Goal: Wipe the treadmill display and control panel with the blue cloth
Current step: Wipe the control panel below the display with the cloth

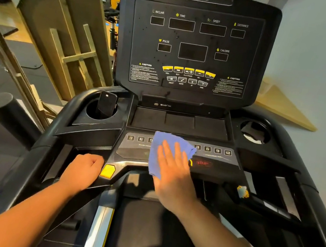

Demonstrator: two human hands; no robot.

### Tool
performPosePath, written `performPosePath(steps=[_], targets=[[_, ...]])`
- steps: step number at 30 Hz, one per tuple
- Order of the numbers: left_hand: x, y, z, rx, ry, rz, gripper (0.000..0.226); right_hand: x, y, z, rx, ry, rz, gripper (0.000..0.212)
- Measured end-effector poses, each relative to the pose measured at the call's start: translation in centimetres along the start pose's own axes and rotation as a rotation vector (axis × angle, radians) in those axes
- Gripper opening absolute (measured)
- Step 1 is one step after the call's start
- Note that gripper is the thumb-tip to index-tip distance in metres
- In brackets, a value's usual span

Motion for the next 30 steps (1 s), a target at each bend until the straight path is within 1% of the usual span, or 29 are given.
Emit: performPosePath(steps=[1,2,4,6,7,9,10,12,14,15,16,18,20,21,23,24,26,27,29,30], targets=[[0.1,0.0,0.0,0.0,0.005,0.012,0.041,0.3,-0.4,-0.2,-0.018,-0.076,0.011,0.064],[0.2,-0.1,0.0,0.003,0.007,0.02,0.041,1.4,-1.0,-0.6,-0.041,-0.106,0.033,0.065],[0.1,0.0,0.0,0.009,0.008,0.012,0.041,4.6,-2.0,-2.1,-0.081,-0.078,0.069,0.065],[-0.2,0.1,0.0,0.0,-0.004,0.001,0.042,8.2,-4.1,-4.4,0.08,-0.052,0.063,0.055],[-0.2,0.2,0.0,-0.002,-0.007,-0.003,0.042,10.3,-5.0,-5.4,0.17,0.003,0.068,0.053],[-0.4,0.3,0.1,-0.004,-0.016,-0.01,0.043,13.1,-5.8,-6.5,0.228,0.243,0.114,0.06],[-0.4,0.3,0.1,-0.004,-0.019,-0.016,0.042,13.2,-5.8,-6.5,0.246,0.365,0.107,0.063],[-0.5,0.4,0.2,-0.006,-0.014,-0.021,0.042,11.9,-4.9,-5.5,0.263,0.524,0.013,0.062],[-0.6,0.5,0.3,-0.008,-0.014,-0.019,0.041,9.0,-3.4,-3.4,0.212,0.564,-0.026,0.066],[-0.6,0.6,0.4,-0.011,-0.015,-0.019,0.041,7.2,-2.5,-2.2,0.198,0.501,-0.015,0.068],[-0.7,0.6,0.4,-0.011,-0.013,-0.019,0.042,5.2,-1.6,-1.1,0.182,0.398,0.009,0.067],[-0.7,0.6,0.4,-0.005,-0.008,-0.022,0.042,1.5,0.4,0.1,0.07,0.138,0.017,0.066],[-0.6,0.5,0.3,-0.004,-0.003,-0.018,0.043,-0.1,1.1,-0.2,-0.023,-0.064,0.004,0.068],[-0.5,0.5,0.3,-0.005,-0.003,-0.013,0.043,0.3,0.5,-0.5,-0.039,-0.116,0.03,0.068],[-0.5,0.5,0.3,-0.006,-0.005,-0.003,0.044,2.7,-1.0,-1.4,-0.069,-0.128,0.05,0.07],[-0.5,0.4,0.3,-0.004,-0.004,0.002,0.044,4.2,-1.9,-2.2,-0.031,-0.112,0.039,0.069],[-0.5,0.4,0.3,0.0,-0.005,0.007,0.044,8.2,-4.4,-4.7,0.155,-0.043,0.011,0.062],[-0.5,0.4,0.3,0.005,-0.005,0.005,0.043,10.5,-5.4,-5.9,0.212,0.063,0.012,0.065],[-0.5,0.3,0.3,0.015,-0.006,-0.001,0.042,13.6,-6.0,-7.2,0.241,0.343,0.019,0.074],[-0.4,0.3,0.3,0.012,-0.008,-0.006,0.041,13.8,-5.7,-7.0,0.257,0.433,0.021,0.071]])
Point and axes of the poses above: each hand's wrist, its own z-axis towards the middle knuckle, its own y-axis out of the palm, x = y × z, the point moved 8 cm from there along z, towards the middle knuckle, and after that the axes turned 9 degrees about z, right-handed, at the moved point
